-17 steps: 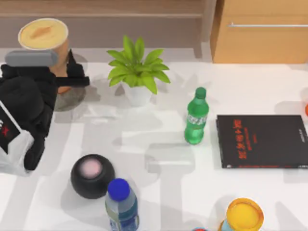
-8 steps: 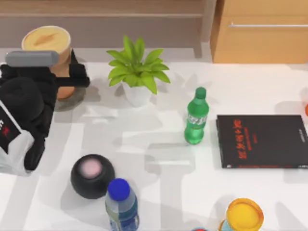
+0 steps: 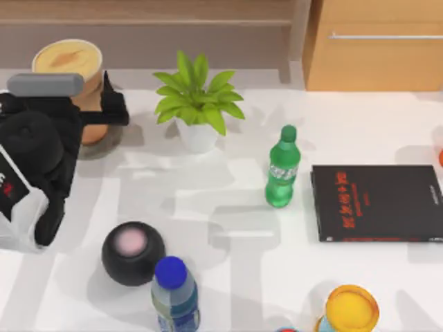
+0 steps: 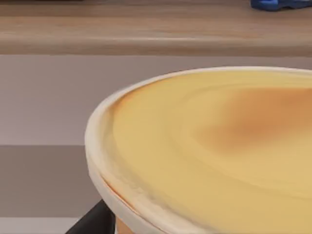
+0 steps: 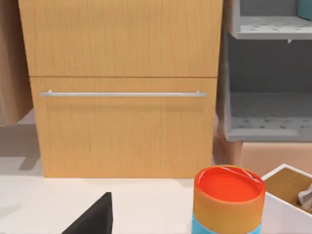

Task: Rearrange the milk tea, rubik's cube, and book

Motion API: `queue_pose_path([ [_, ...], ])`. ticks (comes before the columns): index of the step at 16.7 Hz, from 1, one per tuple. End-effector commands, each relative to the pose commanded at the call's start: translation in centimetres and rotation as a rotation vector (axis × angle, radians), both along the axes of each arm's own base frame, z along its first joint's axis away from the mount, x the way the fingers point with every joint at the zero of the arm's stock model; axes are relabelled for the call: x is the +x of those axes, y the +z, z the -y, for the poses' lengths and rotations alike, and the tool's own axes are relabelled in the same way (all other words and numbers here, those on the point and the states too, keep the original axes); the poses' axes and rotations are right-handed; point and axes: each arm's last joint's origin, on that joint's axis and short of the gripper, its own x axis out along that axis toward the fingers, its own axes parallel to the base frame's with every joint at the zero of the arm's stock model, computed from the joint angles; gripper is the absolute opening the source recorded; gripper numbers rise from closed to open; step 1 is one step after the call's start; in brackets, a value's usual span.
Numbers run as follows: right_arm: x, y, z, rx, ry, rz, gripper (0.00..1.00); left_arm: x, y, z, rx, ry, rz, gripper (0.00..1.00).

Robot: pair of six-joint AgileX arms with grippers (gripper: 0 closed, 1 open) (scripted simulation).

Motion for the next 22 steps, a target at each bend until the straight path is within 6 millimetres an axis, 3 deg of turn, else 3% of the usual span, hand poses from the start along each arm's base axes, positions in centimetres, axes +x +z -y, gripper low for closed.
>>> queue_pose_path([
  [6, 0.0, 0.0, 0.0, 0.000, 0.000, 0.000, 1.00, -2.8, -0.1, -0.1, 0.001, -0.001, -0.006, 1.00],
  [11, 0.0, 0.0, 0.0, 0.000, 0.000, 0.000, 1.00, -2.8, -0.1, -0.2, 0.001, 0.003, -0.006, 1.00],
  [19, 0.0, 0.0, 0.0, 0.000, 0.000, 0.000, 1.00, -4.5, 4.3, -0.2, 0.001, 0.003, -0.003, 1.00],
  [22, 0.0, 0.0, 0.0, 0.000, 0.000, 0.000, 1.00, -4.8, 4.9, -0.2, 0.001, 0.003, -0.006, 1.00],
])
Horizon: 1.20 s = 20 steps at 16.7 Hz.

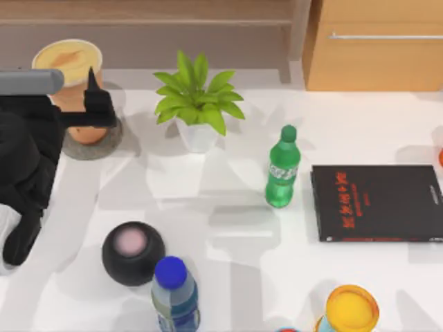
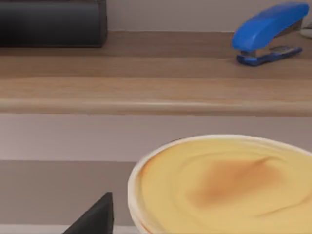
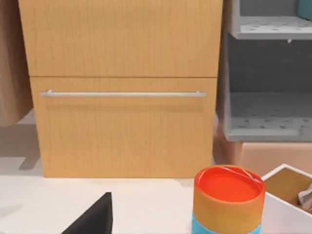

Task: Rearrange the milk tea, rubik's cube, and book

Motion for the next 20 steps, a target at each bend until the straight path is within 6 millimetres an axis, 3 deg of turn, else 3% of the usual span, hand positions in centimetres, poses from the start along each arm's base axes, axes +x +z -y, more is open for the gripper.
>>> queue_pose_path([
  [5, 0.0, 0.0, 0.0, 0.000, 0.000, 0.000, 1.00, 0.3, 0.3, -0.1, -0.001, 0.004, 0.010, 1.00],
  [10, 0.0, 0.0, 0.0, 0.000, 0.000, 0.000, 1.00, 2.7, 3.5, -1.0, 0.022, 0.020, 0.045, 1.00],
  [15, 0.0, 0.0, 0.0, 0.000, 0.000, 0.000, 1.00, 6.1, 7.2, -3.9, 0.090, 0.080, -0.055, 1.00],
  [20, 0.0, 0.0, 0.0, 0.000, 0.000, 0.000, 1.00, 8.2, 9.3, -7.8, 0.158, 0.133, -0.327, 1.00],
])
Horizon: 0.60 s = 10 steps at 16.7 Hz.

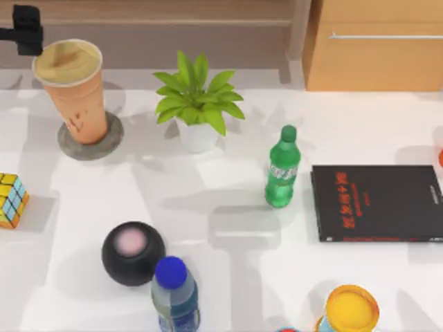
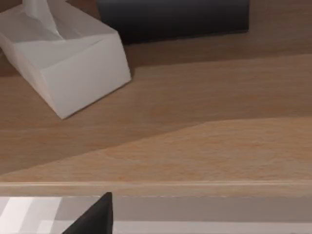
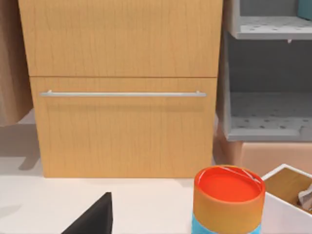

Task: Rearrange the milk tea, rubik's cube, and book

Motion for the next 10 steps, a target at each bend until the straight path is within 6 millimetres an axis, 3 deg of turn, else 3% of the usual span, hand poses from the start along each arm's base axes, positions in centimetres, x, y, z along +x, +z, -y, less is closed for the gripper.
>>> queue_pose_path([
  [5, 0.0, 0.0, 0.0, 0.000, 0.000, 0.000, 1.00, 0.0, 0.0, -3.0, 0.003, 0.018, -0.392, 1.00],
  [10, 0.0, 0.0, 0.0, 0.000, 0.000, 0.000, 1.00, -1.3, -1.2, -3.6, -0.040, -0.030, -0.816, 1.00],
])
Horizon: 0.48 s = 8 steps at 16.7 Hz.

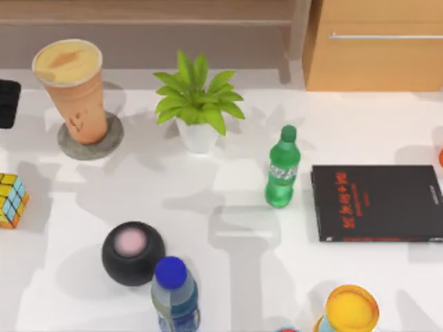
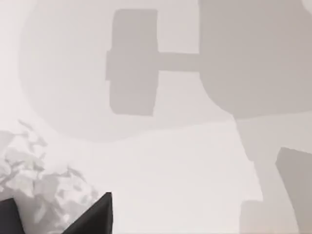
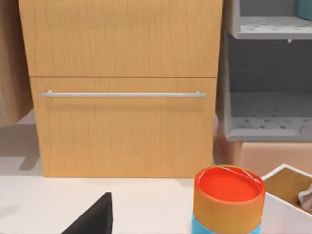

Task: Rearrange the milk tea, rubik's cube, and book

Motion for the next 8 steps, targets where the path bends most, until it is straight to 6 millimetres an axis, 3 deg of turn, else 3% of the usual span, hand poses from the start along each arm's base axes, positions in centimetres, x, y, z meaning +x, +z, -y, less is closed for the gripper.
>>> queue_pose_path([
  [4, 0.0, 0.0, 0.0, 0.000, 0.000, 0.000, 1.00, -1.2, -0.6, 0.6, -0.051, -0.040, -0.269, 1.00],
  [8, 0.0, 0.0, 0.0, 0.000, 0.000, 0.000, 1.00, -1.8, -0.6, 1.3, -0.080, -0.067, -0.412, 1.00],
])
